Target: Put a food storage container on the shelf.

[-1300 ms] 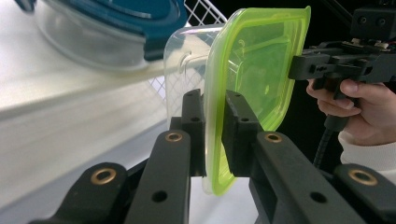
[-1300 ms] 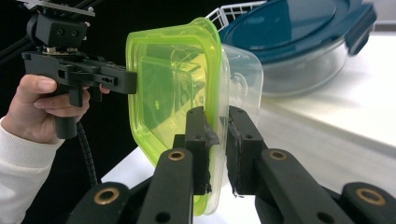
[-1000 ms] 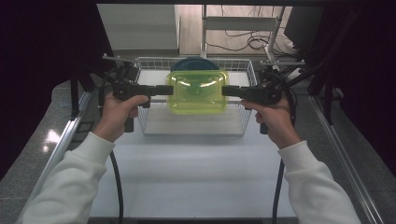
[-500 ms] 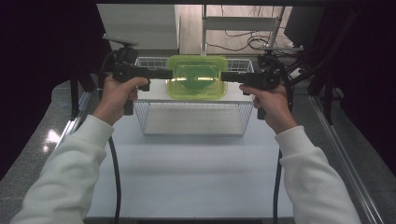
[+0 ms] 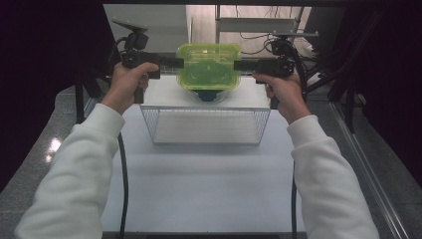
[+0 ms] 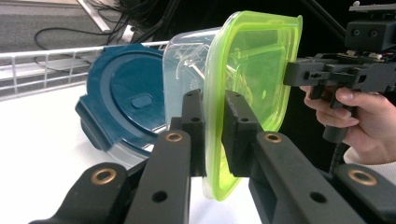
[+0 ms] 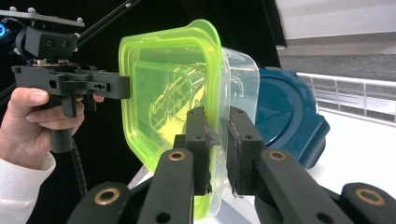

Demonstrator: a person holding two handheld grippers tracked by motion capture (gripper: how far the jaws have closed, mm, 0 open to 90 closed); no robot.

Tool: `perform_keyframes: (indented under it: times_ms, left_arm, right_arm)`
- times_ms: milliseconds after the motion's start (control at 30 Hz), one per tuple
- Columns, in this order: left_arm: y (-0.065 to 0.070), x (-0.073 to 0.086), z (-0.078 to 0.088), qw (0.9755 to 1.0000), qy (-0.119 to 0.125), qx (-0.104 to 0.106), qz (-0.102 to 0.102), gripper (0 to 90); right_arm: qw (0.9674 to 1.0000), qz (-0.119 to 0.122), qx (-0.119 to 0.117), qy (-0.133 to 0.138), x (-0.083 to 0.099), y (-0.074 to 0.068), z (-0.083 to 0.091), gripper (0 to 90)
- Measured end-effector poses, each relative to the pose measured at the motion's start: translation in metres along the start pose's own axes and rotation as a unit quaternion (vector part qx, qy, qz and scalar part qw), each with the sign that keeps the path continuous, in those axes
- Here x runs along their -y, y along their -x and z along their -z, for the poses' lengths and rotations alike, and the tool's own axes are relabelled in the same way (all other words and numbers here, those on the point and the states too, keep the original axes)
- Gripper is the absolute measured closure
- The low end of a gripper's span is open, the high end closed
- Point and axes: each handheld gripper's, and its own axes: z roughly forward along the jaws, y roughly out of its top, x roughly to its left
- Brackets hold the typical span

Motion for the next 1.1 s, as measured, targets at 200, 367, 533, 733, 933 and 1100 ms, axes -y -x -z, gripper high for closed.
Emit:
perform_keyframes:
  times_ms: [200, 367, 533, 733, 933, 1100]
  left_arm:
    - [-0.011, -0.003, -0.006, 0.9999, -0.007, 0.0, 0.015, 80.7]
    - [-0.017, -0.003, -0.011, 0.9996, -0.012, -0.005, 0.026, 80.6]
    - [-0.023, -0.004, -0.016, 0.999, -0.007, -0.006, 0.043, 80.4]
    - [-0.039, -0.009, -0.025, 0.9965, 0.0, 0.005, 0.084, 78.4]
    - [-0.056, -0.009, -0.033, 0.9922, 0.007, 0.015, 0.123, 74.2]
    - [-0.057, -0.009, -0.037, 0.9913, 0.007, 0.006, 0.131, 72.3]
  right_arm:
    - [0.9998, -0.019, 0.0, -0.007, -0.004, 0.008, -0.008, 79.2]
    - [0.9994, -0.031, 0.003, -0.016, -0.006, 0.014, -0.014, 79.2]
    - [0.9985, -0.05, 0.008, -0.021, -0.007, 0.024, -0.022, 78.8]
    - [0.9958, -0.089, 0.005, -0.019, -0.012, 0.036, -0.032, 76.5]
    - [0.9904, -0.137, 0.009, -0.013, -0.011, 0.048, -0.044, 73.2]
    - [0.9872, -0.16, 0.003, -0.006, -0.009, 0.053, -0.047, 72.2]
